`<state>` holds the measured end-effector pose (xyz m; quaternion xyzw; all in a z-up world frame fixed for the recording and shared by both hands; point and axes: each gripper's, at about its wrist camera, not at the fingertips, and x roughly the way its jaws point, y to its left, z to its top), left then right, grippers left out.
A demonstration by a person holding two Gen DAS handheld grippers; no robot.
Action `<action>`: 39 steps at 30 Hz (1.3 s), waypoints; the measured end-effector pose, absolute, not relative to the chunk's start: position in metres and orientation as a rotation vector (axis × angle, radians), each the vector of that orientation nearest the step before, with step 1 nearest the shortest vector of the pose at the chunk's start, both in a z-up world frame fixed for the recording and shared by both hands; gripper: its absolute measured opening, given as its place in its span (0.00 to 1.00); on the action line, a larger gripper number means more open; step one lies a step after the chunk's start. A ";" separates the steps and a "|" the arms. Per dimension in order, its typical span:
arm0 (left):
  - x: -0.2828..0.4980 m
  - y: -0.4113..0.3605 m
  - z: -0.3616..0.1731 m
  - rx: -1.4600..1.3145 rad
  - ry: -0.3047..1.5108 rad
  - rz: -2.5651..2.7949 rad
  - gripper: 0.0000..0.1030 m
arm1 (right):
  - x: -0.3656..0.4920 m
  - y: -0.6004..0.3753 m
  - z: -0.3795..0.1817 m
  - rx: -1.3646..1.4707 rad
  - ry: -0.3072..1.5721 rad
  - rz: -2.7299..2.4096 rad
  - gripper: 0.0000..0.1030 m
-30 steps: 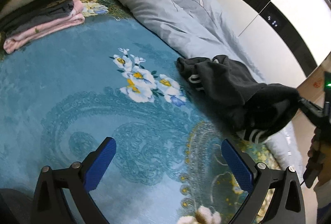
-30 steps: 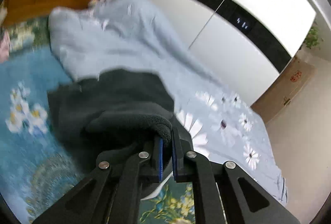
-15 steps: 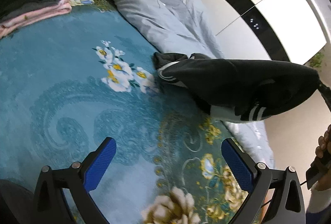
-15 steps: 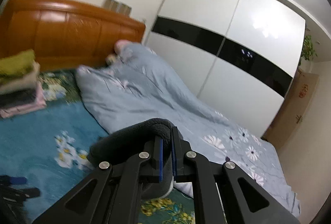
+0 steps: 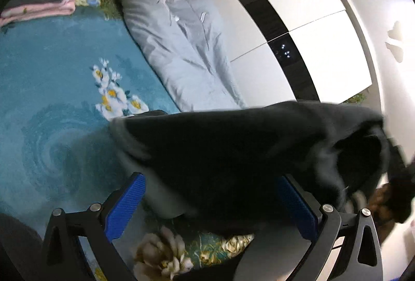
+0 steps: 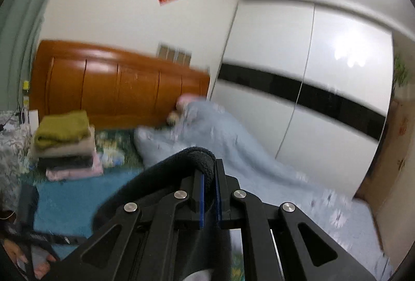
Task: Fold clothes
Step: 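Grasp the jacket's white-striped sleeve with the left gripper while the right gripper holds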
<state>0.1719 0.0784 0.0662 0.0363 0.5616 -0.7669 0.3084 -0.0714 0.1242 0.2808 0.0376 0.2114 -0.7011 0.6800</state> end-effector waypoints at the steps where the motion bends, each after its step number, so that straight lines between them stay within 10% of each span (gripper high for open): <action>1: 0.171 0.078 0.064 0.107 1.501 -2.023 1.00 | -0.078 0.114 0.262 0.161 0.513 -1.552 0.07; 14: 0.138 0.076 -0.006 0.352 1.718 -1.819 1.00 | -0.210 0.077 0.061 0.925 0.685 -1.639 0.11; 19: 0.142 0.069 -0.019 0.344 1.759 -1.752 1.00 | -0.242 0.102 0.063 0.997 0.511 -1.612 0.53; 39: 0.134 -0.007 -0.083 0.315 2.229 -1.088 0.82 | -0.211 0.124 0.046 1.110 0.493 -1.419 0.48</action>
